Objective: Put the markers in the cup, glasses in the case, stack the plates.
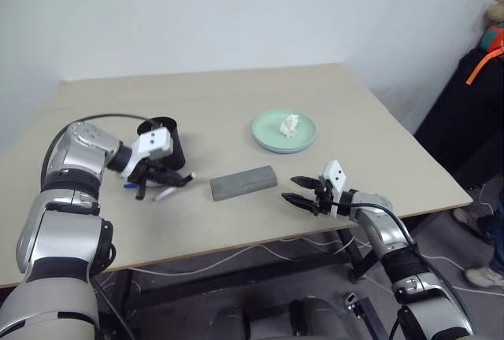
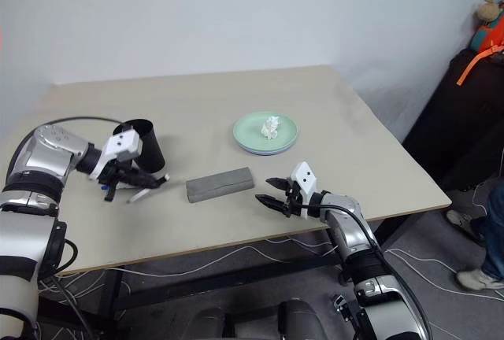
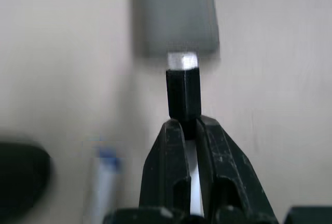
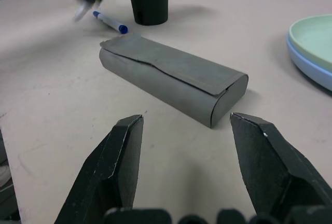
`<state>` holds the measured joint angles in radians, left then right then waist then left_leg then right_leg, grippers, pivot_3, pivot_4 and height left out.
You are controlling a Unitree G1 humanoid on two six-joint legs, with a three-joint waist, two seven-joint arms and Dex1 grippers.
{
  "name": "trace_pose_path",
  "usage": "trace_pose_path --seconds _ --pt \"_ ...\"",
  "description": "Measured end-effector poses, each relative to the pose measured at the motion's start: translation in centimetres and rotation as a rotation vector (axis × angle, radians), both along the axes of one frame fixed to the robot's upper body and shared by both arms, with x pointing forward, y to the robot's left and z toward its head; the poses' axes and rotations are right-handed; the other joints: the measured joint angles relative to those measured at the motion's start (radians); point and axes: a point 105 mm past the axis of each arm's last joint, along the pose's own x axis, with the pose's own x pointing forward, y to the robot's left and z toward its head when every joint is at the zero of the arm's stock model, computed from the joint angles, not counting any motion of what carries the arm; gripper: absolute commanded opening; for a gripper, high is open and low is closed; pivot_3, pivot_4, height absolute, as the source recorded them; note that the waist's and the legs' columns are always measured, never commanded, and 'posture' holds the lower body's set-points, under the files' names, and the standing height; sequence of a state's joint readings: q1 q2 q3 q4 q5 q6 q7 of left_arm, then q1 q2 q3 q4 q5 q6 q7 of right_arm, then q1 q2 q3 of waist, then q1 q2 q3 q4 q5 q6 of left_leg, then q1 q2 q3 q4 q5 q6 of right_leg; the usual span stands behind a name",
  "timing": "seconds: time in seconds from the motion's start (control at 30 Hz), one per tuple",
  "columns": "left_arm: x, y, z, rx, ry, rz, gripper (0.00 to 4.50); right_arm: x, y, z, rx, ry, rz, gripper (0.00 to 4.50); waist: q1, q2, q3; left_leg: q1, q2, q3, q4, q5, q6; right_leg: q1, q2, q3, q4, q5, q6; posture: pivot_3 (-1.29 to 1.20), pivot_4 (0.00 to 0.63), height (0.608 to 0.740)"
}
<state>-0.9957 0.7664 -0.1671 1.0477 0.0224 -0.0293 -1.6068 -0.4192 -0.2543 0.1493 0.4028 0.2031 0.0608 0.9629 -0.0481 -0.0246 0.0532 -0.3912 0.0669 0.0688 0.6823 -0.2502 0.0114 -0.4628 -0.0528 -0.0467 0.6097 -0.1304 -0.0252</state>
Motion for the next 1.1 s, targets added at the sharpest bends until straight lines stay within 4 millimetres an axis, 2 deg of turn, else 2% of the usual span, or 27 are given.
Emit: trace_pose_path --seconds 0.1,0.23,0.3,0.47,0.57,0.67,0.83,1.07,1.1 --pt "1.1 -1.8 3.3 -0.197 -0.108 0.03 0.05 0.0 0.0 0.0 0.0 0.0 0.002 2.91 -0.001 0.0 0.0 0.0 0.0 0.0 0.0 0.0 0.0 0.0 0.001 0.0 0.0 0.001 0.002 0.0 0.0 0.74" --pt "2.8 -2.6 7.4 -0.419 -0.291 0.153 0.05 0.0 0.1 0.0 -0.001 0.0 0.006 2.91 -0.004 0.0 0.0 0.003 0.0 0.0 0.0 0.0 0.0 0.002 0.002 0.002 0.001 0.001 0.002 0.0 0.0 0.74" --pt "3.7 -2.2 8.5 -0.452 -0.381 0.235 0.05 -0.1 0.1 0.0 -0.001 0.001 0.01 2.91 -0.004 0.0 0.0 0.005 0.0 0.0 -0.001 0.0 0.0 0.003 0.002 0.002 0.001 0.001 0.002 0.0 0.0 0.74" --pt "5.7 0.7 10.1 -0.464 -0.629 0.516 0.05 -0.2 0.3 -0.1 -0.003 0.003 0.022 2.91 -0.004 0.0 0.0 0.009 0.0 0.002 -0.002 0.0 0.0 0.005 0.002 0.004 0.002 0.001 0.002 0.0 0.0 0.74" --pt "6.2 2.7 9.9 -0.44 -0.732 0.662 0.05 -0.2 0.4 -0.1 -0.004 0.003 0.024 2.91 -0.003 0.0 0.0 0.01 0.0 0.002 -0.003 0.0 0.0 0.006 0.002 0.004 0.002 0.001 0.002 0.0 0.0 0.74" --pt "6.5 4.1 8.7 -0.414 -0.774 0.774 0.05 -0.3 0.4 -0.1 -0.004 0.004 0.029 2.91 -0.002 0.0 0.0 0.01 0.0 0.003 -0.003 0.0 0.0 0.006 0.002 0.004 0.001 0.002 0.002 0.0 0.0 0.74" --pt "6.7 4.5 6.0 -0.392 -0.753 0.858 0.05 -0.3 0.5 0.0 -0.005 0.001 0.035 2.91 0.0 -0.001 0.0 0.01 0.0 0.003 -0.003 0.0 -0.001 0.006 0.002 0.004 0.001 0.002 0.002 0.0 0.0 0.74" --pt "6.8 5.1 4.1 -0.375 -0.719 0.919 0.05 -0.3 0.5 0.0 -0.006 0.001 0.035 2.91 0.0 -0.001 0.0 0.01 0.0 0.003 -0.005 -0.001 -0.002 0.006 0.002 0.004 0.001 0.002 0.002 0.0 0.0 0.74" --pt "6.8 5.0 3.9 -0.377 -0.712 0.921 0.6 -0.3 0.5 0.0 -0.006 0.001 0.035 2.91 0.0 -0.001 0.0 0.01 0.0 0.003 -0.005 -0.001 -0.002 0.006 0.002 0.004 0.0 0.002 0.002 0.0 0.0 0.74"
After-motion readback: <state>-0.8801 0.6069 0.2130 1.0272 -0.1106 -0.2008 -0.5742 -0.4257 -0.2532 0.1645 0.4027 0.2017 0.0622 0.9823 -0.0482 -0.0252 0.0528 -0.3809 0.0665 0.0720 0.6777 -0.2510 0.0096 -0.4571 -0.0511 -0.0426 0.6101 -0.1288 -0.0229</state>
